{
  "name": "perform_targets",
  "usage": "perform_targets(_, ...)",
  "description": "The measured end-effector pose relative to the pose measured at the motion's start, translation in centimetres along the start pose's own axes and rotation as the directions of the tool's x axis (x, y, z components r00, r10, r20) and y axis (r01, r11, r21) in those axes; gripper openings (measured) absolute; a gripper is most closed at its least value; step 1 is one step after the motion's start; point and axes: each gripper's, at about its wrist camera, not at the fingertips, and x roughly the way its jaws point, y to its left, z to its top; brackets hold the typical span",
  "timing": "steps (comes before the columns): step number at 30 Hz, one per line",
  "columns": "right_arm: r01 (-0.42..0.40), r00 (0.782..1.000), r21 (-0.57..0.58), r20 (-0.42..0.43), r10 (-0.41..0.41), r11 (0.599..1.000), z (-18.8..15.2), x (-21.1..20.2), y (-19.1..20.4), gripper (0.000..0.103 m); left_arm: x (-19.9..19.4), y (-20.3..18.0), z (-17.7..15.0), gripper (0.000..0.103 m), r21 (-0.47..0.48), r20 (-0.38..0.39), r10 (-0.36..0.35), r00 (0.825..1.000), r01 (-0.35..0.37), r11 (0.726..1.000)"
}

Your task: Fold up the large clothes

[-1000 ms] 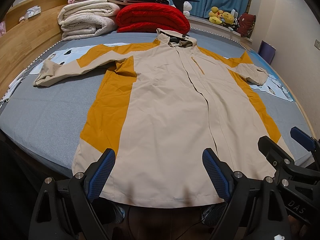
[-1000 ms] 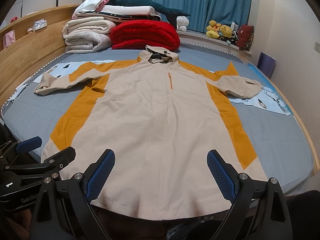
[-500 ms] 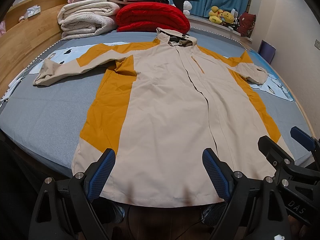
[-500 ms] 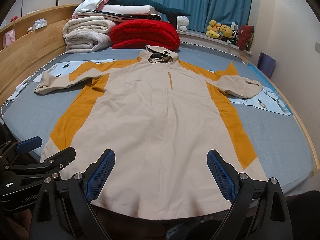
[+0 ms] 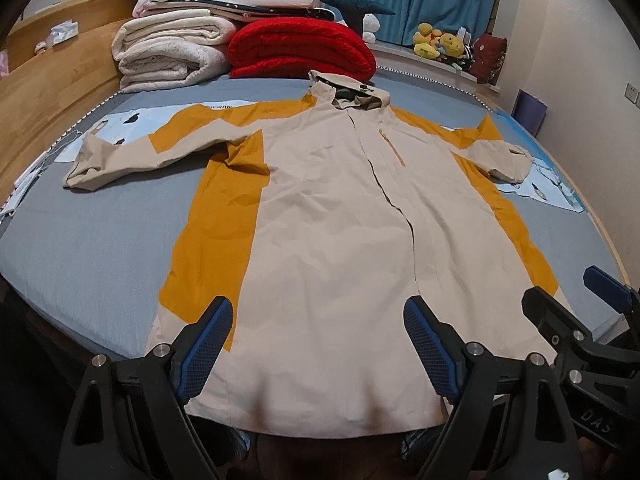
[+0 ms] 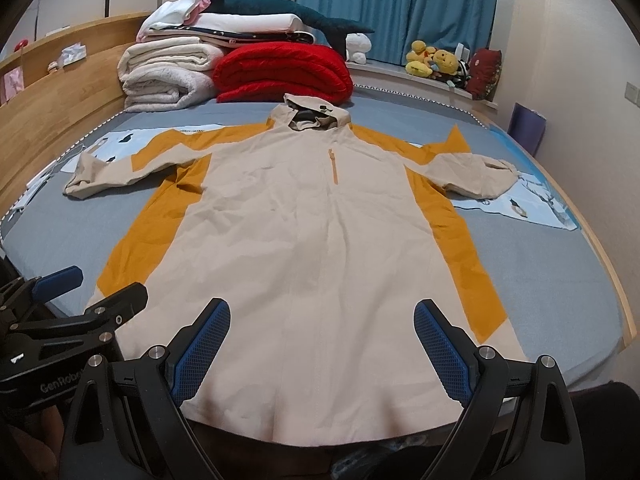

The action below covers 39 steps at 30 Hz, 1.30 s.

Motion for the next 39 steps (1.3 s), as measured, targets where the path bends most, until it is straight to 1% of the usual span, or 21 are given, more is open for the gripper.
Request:
perform_targets(1,-0.001,1.0,0.001,-0.012,0.001,1.0,0.1,0.0,-0.1,0.093,0.1,0.1,0.2,0.081,0.006,-0.022,0.006,1.0,-0.006,1.0)
perform_targets(2,-0.003,1.0,0.008,-0.014,0.003,1.0,0.2,0.0,-0.2,0.093,0.1,0.1,0.4,0.08,0.004,-0.02,0.0,1.0,0.0,1.0)
perform_targets(4,0.001,1.0,0.019,0.003,-0.001,1.0,0.5,0.1,-0.7,0.093,0.3,0.3,0.9,0.074,0.0,-0.056,-0.017,0.998,0.017,1.0)
perform_targets(5,-0.002,1.0,0.027,0.006,0.002,1.0,0.7,0.1,-1.0,0.093,0.2,0.3,1.3,0.072,-0.002,-0.052,-0.025,0.998,0.025,1.0)
perform_targets(9,-0.022,1.0,0.073,-0.017,0.023,0.997,2.0,0.5,-1.9,0.093,0.1,0.5,3.3,0.057,0.013,-0.051,-0.026,0.998,0.027,1.0)
perform_targets(11,0.005,1.0,0.06,-0.024,-0.004,0.998,3.0,0.8,-2.3,0.093,0.1,0.4,4.7,0.052,0.041,-0.042,-0.011,0.999,0.012,0.999)
perform_targets(13,0.013,1.0,0.062,-0.024,-0.012,0.998,4.3,1.2,-2.6,0.093,0.3,0.7,6.6,0.044,0.056,-0.03,-0.01,1.0,0.011,0.998)
perform_targets(15,0.014,1.0,0.064,-0.019,-0.013,0.998,5.9,1.7,-2.9,0.093,0.8,1.1,8.5,0.038,0.071,-0.023,-0.006,1.0,0.007,0.997)
perform_targets(17,0.024,1.0,0.054,-0.015,-0.024,0.998,7.6,2.3,-2.9,0.092,1.3,1.9,10.9,0.035,0.075,0.0,-0.015,1.0,0.015,0.997)
perform_targets(20,0.01,1.0,0.03,0.009,-0.01,1.0,10.8,3.3,-2.9,0.091,2.7,4.0,14.3,0.029,0.061,0.019,-0.021,1.0,0.02,0.998)
perform_targets(22,-0.02,1.0,-0.001,0.005,0.02,1.0,13.3,4.4,-2.6,0.086,3.9,5.9,17.2,0.026,0.051,0.041,0.009,0.999,-0.011,0.999)
perform_targets(23,-0.022,1.0,-0.017,0.017,0.022,1.0,14.8,4.8,-2.5,0.084,4.8,7.4,18.2,0.025,0.027,0.044,0.005,0.999,-0.007,1.0)
perform_targets(25,-0.028,0.999,-0.039,0.045,0.029,0.999,17.6,5.6,-2.4,0.083,6.6,10.0,19.9,0.023,-0.013,0.034,0.03,0.999,-0.03,0.999)
perform_targets(27,-0.059,0.995,-0.039,0.073,0.061,0.998,20.7,6.6,-2.4,0.081,8.7,13.1,21.2,0.023,-0.061,0.017,0.047,0.999,-0.046,0.997)
perform_targets(28,-0.074,0.994,-0.038,0.083,0.077,0.997,21.9,7.1,-2.3,0.076,9.7,14.6,21.4,0.023,-0.086,0.006,0.054,0.999,-0.053,0.995)
perform_targets(31,-0.128,0.984,-0.046,0.116,0.132,0.991,25.3,8.8,-2.1,0.064,12.7,19.2,21.8,0.023,-0.136,-0.035,0.116,0.993,-0.12,0.983)
perform_targets(33,-0.153,0.976,-0.046,0.15,0.158,0.987,26.4,9.5,-1.8,0.059,14.5,22.6,21.5,0.023,-0.202,-0.073,0.14,0.987,-0.152,0.967)
perform_targets(34,-0.171,0.97,-0.048,0.165,0.176,0.984,26.6,10.0,-1.7,0.055,15.5,24.8,21.2,0.023,-0.246,-0.1,0.155,0.983,-0.176,0.953)
perform_targets(36,-0.201,0.962,-0.043,0.18,0.206,0.979,26.2,11.4,-1.6,0.051,16.6,28.3,20.6,0.022,-0.292,-0.145,0.214,0.966,-0.249,0.923)
perform_targets(38,-0.21,0.971,-0.015,0.116,0.211,0.977,25.6,14.0,-1.2,0.043,17.2,31.7,20.1,0.022,-0.317,-0.181,0.278,0.943,-0.323,0.892)
perform_targets(39,-0.233,0.969,0.002,0.08,0.232,0.972,25.5,15.1,-1.0,0.042,17.7,33.4,19.9,0.022,-0.329,-0.19,0.297,0.936,-0.346,0.879)
